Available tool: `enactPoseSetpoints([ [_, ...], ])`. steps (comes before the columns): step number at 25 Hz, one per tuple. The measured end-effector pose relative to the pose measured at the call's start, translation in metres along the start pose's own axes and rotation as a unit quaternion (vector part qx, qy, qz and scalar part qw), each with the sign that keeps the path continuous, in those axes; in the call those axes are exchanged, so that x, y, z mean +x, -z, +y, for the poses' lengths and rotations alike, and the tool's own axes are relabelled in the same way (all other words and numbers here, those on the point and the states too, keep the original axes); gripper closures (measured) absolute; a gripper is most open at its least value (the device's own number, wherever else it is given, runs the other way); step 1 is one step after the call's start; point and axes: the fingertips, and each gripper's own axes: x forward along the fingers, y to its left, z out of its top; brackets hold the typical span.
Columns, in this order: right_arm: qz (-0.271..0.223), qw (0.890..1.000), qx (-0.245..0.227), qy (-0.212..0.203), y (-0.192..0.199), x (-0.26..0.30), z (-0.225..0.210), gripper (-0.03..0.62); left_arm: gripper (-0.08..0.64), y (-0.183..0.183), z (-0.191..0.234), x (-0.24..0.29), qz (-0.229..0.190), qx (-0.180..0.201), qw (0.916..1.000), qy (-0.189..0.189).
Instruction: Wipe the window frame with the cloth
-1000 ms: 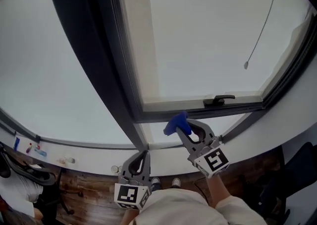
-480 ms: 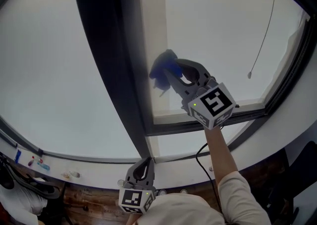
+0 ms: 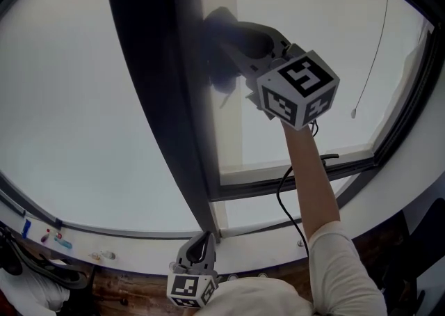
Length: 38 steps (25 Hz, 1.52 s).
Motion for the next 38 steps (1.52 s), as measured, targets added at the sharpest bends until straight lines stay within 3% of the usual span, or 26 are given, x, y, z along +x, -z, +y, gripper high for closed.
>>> enactPoseSetpoints([
  [7, -0.011, 1.000, 0.002, -0.015, -0.007, 0.019, -0.001, 0.500, 0.551, 0.001, 0.010, 0.001, 0.000, -0.007, 0.9999, -0.009],
  [15, -0.020, 1.000, 0.004, 0.002, -0.004, 0.018, 0.000, 0.506, 0.551, -0.003, 0.012, 0.007, -0.001, -0.003, 1.0000, -0.002],
  [38, 0.003, 1.000, 0.017, 0.001, 0.027, 0.007, 0.018, 0.511, 0.551, 0.003, 0.008, 0.001, 0.006, -0.002, 0.9999, 0.010],
])
